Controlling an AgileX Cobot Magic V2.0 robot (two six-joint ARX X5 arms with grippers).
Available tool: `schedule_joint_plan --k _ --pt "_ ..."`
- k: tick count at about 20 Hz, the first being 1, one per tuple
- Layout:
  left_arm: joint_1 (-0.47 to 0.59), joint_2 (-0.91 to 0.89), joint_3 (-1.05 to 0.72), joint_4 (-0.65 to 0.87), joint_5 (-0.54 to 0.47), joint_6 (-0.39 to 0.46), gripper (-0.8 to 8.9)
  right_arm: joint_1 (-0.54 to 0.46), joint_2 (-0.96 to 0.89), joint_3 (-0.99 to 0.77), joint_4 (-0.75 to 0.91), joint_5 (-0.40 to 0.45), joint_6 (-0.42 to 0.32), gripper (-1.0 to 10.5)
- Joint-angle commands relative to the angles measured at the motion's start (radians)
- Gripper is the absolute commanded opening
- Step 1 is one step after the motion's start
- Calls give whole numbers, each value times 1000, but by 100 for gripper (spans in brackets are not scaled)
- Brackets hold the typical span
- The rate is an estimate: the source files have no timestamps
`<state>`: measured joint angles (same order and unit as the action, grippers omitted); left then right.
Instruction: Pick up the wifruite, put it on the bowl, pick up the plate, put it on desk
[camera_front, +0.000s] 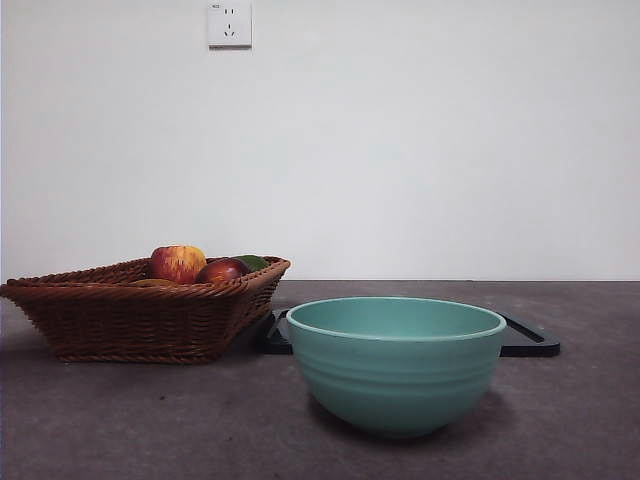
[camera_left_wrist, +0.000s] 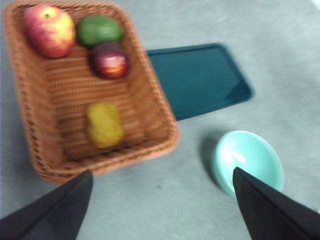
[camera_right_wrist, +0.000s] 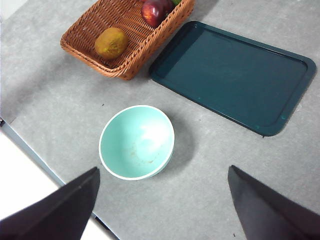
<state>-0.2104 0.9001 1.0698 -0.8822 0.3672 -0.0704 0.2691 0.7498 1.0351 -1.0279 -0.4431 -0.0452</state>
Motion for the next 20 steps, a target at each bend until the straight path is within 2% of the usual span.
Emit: schedule_joint_plan --k 1,5,10,20 --pt "-32 91 68 19 -52 -2 436 5 7 20 7 -2 8 412" --pt "-89 259 136 55 -139 -2 434 5 7 20 7 -2 8 412" --pt "-124 445 139 124 -220 6 434 5 7 20 7 -2 8 412" --pt "-127 764 139 274 -265 6 434 5 7 20 9 -2 8 411"
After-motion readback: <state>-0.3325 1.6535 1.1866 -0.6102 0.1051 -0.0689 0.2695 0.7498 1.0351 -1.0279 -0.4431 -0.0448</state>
